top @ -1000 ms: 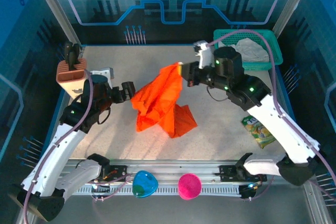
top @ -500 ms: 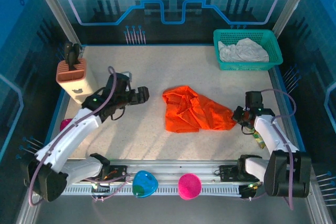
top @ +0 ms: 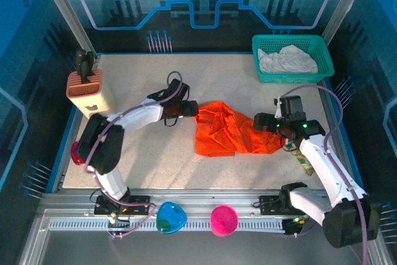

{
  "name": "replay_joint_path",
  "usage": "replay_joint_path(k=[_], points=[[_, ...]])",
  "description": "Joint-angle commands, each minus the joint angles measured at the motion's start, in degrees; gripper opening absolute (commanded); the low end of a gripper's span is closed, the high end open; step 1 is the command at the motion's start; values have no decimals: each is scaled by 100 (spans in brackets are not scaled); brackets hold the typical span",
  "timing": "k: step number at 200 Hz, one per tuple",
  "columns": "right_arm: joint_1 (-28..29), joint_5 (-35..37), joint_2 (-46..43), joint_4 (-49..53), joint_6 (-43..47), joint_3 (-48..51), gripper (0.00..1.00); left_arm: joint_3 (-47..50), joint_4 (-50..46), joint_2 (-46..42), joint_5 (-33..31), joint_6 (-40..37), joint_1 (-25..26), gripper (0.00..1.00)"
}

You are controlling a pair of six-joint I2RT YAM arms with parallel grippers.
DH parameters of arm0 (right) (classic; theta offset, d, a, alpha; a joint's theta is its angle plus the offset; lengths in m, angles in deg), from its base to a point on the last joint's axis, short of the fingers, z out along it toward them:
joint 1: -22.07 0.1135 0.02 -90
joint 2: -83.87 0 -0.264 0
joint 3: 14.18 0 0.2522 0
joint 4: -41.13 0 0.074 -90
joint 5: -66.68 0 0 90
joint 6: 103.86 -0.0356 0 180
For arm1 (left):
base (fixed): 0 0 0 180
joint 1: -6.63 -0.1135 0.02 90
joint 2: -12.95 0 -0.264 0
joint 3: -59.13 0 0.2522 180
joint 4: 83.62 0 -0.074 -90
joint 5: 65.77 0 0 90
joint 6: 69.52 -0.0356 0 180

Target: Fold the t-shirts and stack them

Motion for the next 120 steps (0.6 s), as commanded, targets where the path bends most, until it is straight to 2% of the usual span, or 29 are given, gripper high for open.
replay_joint_path(k=[1, 38, 85, 101, 120], points=[[548, 86, -18, 430, 7, -93, 94, -620, 427, 634, 505, -66, 18, 72], [1374, -22, 657, -215, -214, 5, 86, -944, 683, 1332, 823, 14, 18, 60], [2085, 269, 2252, -664, -267, -498, 78, -579, 1094, 1319, 1116, 205, 31, 46], [2182, 494, 2698, -651, -339, -654, 75, -470, 1214, 1288, 1182, 265, 42, 36], [2205, 744, 3049, -647, -463, -746, 67, -436, 1303, 1294, 1255, 311, 46, 16]])
